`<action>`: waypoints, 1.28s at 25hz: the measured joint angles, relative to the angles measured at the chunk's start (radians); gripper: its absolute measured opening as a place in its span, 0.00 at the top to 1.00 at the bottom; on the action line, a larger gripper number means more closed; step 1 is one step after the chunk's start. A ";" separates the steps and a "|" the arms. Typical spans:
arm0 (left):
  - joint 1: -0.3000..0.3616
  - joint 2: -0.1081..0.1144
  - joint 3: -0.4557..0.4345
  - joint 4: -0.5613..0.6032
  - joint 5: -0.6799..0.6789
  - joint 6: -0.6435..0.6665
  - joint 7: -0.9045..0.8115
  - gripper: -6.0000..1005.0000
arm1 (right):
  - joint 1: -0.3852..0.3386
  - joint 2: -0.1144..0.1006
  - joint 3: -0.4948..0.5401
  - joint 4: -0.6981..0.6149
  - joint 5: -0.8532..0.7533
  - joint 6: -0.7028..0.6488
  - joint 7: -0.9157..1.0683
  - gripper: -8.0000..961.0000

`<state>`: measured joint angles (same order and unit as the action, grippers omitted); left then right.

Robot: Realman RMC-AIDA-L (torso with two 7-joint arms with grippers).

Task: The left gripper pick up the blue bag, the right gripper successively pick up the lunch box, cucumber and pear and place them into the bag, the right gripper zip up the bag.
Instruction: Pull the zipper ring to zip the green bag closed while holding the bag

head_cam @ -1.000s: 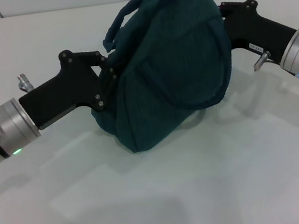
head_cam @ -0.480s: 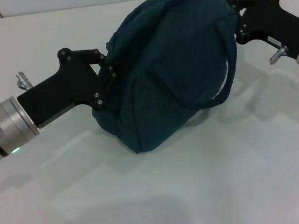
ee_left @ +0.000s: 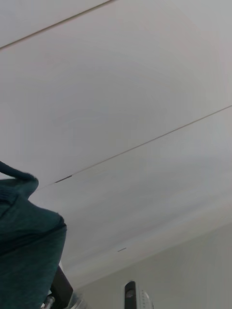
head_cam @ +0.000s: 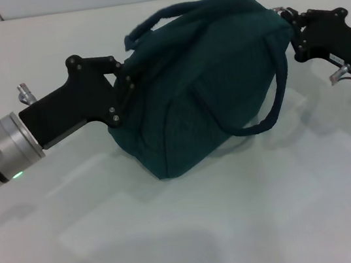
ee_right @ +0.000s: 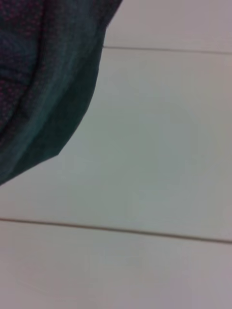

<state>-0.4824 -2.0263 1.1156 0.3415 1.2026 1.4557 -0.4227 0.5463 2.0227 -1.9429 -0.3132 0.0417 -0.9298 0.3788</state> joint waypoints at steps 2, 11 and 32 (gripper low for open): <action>-0.001 0.000 0.000 0.000 0.000 0.000 -0.001 0.95 | -0.007 -0.001 0.005 0.001 0.003 -0.002 0.006 0.98; 0.023 -0.058 -0.047 -0.003 -0.046 -0.001 0.112 0.94 | -0.027 0.001 0.012 -0.010 0.007 -0.033 0.014 0.97; 0.037 -0.060 -0.037 -0.065 -0.078 0.069 -0.143 0.67 | -0.045 0.001 0.006 -0.009 0.015 -0.162 0.105 0.45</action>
<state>-0.4456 -2.0868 1.0790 0.2768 1.1244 1.5245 -0.5659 0.5009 2.0232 -1.9373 -0.3218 0.0569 -1.0919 0.4840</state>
